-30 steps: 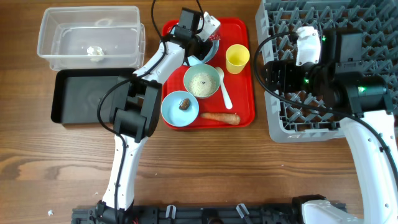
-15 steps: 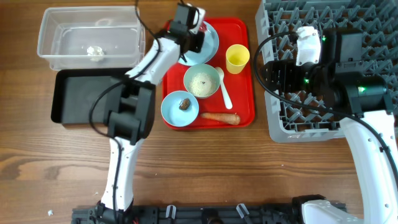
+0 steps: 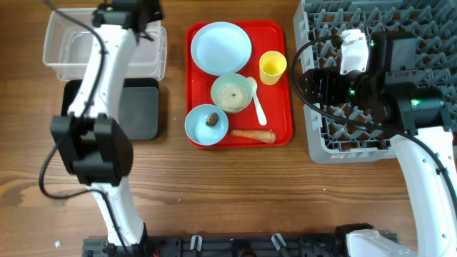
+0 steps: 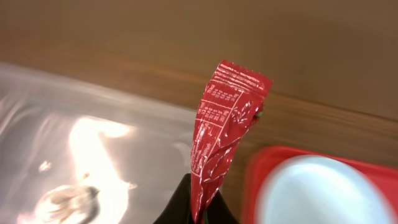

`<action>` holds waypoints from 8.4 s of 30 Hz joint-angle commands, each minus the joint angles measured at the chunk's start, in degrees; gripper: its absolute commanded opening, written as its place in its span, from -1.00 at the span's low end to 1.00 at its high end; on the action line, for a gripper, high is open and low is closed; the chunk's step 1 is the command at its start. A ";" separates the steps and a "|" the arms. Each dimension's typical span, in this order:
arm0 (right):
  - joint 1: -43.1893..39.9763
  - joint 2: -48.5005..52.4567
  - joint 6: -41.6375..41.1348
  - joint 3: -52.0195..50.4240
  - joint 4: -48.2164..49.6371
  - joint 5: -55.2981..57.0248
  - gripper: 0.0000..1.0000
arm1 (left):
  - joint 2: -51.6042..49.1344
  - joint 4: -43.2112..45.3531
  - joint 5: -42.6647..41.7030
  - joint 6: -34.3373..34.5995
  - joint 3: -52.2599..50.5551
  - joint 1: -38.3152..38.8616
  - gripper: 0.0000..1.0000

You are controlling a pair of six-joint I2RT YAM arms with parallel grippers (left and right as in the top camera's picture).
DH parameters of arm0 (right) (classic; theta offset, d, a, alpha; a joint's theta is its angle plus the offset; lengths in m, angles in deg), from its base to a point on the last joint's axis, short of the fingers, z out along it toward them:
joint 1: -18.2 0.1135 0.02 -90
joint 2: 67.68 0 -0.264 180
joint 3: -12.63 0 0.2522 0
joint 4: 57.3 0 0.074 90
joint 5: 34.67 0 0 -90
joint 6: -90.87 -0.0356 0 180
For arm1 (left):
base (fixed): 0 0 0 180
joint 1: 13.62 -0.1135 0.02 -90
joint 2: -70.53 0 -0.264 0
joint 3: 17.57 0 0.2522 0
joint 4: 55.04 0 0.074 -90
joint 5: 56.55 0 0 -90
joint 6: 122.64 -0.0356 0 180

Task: Sort waste into correct bins and load items into the dishwasher rack
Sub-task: 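Carry the red wrapper into the clear bin and open left gripper, then grasp the small light-blue bowl with brown food using left gripper, then tilt the blue bowl over the black tray to dump the food, then carry the empty blue bowl back onto the red tray and release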

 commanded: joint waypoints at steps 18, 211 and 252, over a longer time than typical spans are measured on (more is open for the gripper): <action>0.39 0.44 -0.55 1.25 0.44 0.50 0.99 | 3.85 -8.92 -17.18 0.55 -0.92 -3.91 1.00; 0.39 0.55 -1.99 1.20 2.27 0.55 0.99 | 27.65 -11.23 -20.00 -1.88 -42.69 24.41 -0.92; 0.39 1.20 -1.97 1.20 2.67 0.79 0.99 | 16.17 5.40 -18.43 -32.85 -38.18 24.90 0.40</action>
